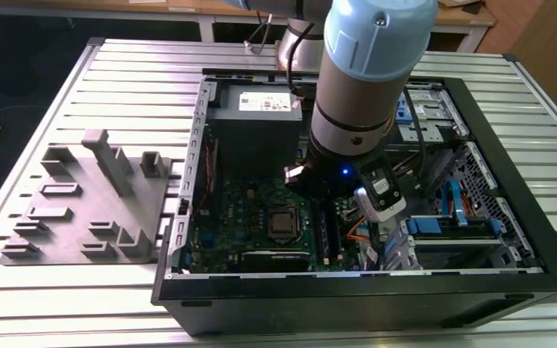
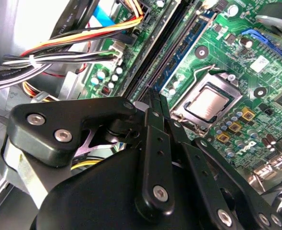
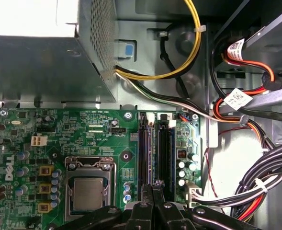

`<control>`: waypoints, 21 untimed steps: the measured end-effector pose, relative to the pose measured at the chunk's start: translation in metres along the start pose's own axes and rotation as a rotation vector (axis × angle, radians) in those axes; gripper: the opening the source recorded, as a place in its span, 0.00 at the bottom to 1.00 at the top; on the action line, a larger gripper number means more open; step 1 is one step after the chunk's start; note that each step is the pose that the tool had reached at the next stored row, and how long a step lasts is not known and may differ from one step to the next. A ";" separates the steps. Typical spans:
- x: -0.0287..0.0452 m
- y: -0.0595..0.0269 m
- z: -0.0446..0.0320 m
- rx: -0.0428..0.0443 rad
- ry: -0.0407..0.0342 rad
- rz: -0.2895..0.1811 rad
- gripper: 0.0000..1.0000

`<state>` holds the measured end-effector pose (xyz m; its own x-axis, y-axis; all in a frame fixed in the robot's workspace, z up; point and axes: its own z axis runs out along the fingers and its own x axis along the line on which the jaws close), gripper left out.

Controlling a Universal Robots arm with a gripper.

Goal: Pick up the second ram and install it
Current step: 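Insert the second ram into the second slot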

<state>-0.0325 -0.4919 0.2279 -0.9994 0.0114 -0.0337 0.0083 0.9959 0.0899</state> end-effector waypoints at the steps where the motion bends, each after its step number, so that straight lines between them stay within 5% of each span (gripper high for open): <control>1: 0.0000 0.0000 0.0000 0.0001 0.0000 0.000 0.08; 21: 0.0001 0.0003 0.0038 0.0012 -0.0019 0.021 0.08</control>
<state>-0.0325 -0.4913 0.2242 -0.9989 0.0327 -0.0337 0.0295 0.9956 0.0895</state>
